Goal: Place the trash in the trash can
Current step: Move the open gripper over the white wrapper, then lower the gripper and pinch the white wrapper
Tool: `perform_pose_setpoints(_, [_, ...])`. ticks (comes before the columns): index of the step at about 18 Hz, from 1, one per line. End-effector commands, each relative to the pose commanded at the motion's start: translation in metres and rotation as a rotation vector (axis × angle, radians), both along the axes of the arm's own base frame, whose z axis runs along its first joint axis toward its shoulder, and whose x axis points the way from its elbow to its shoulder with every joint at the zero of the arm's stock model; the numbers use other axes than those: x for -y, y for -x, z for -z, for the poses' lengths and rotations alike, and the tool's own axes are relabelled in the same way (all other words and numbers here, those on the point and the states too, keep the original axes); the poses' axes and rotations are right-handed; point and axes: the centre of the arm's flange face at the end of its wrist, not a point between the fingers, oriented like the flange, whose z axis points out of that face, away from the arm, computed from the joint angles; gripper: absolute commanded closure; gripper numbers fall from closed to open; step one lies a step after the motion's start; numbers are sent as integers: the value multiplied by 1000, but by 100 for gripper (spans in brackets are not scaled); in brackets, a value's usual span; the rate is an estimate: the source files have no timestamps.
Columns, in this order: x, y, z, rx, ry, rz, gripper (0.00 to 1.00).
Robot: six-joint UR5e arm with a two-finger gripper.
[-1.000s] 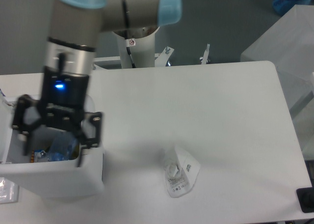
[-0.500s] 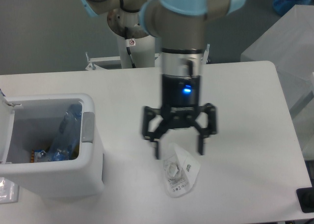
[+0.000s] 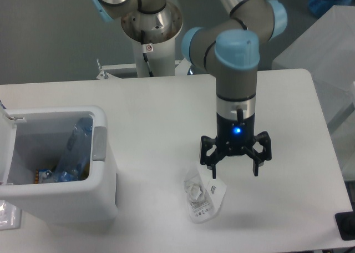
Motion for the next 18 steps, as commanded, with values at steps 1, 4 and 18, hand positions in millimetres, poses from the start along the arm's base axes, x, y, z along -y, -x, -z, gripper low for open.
perform_pose_setpoints(1, [-2, 0, 10, 1, 27, 3, 0])
perform_pose_setpoints(4, [-18, -16, 43, 26, 84, 30, 0])
perform_pose_setpoints(18, [-35, -43, 127, 94, 220, 78, 2])
